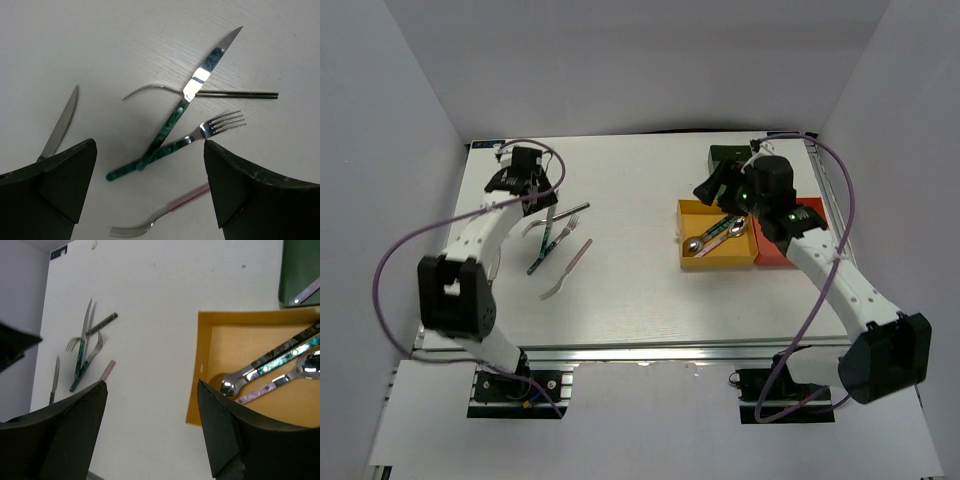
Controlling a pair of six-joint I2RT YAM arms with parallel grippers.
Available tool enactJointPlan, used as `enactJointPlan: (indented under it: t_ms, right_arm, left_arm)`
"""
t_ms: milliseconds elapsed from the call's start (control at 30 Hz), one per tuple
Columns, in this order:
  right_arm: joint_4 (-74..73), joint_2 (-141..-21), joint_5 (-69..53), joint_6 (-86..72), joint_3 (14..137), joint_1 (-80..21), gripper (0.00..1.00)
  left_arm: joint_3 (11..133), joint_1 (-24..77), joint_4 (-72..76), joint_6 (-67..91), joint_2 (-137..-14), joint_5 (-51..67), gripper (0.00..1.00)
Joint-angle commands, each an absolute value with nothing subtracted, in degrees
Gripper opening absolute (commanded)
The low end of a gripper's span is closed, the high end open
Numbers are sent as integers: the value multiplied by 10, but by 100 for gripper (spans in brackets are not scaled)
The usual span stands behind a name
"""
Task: Sort the eating utensils into containers
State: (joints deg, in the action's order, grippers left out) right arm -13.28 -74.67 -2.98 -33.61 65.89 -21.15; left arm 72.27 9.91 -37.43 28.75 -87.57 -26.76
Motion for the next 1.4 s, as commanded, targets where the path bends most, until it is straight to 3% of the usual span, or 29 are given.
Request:
enactJointPlan:
  t_ms: [0, 233, 400, 467, 567, 767, 900, 1100, 1200, 1267, 1367]
  right_arm:
    - [-121, -684, -73, -302, 593, -216, 78]
    - [-148, -621, -99, -280, 561, -216, 80]
    - [-139, -599, -126, -285, 542, -217, 81]
    - [-138, -592, -126, -287, 538, -217, 81]
    - [-137, -586, -127, -288, 535, -217, 81]
    - [-136, -577, -120, -294, 536, -217, 82]
    - [-133, -575, -115, -301, 538, -218, 82]
    - [-127, -576, -112, -315, 536, -217, 82]
    - [-117, -576, -113, -322, 534, -218, 82]
    - [-102, -576, -123, -335, 521, -218, 82]
    - [-30, -585, -192, -361, 486, -218, 89]
  left_arm:
    - [816, 84, -388, 221, -980, -151, 96]
    - [825, 68, -350, 214, -1064, -100, 90]
    - [815, 64, -344, 216, -1098, -98, 78]
    - [809, 64, -342, 216, -1105, -98, 67]
    - [803, 63, -344, 219, -1119, -108, 59]
    - [789, 63, -341, 212, -1123, -130, 58]
    - [777, 63, -335, 208, -1125, -125, 38]
    - [776, 63, -332, 201, -1100, -128, 32]
    - [788, 63, -337, 195, -1083, -116, 22]
    - [797, 66, -339, 193, -1070, -98, 7]
    - [806, 82, -351, 185, -1032, -79, 0]
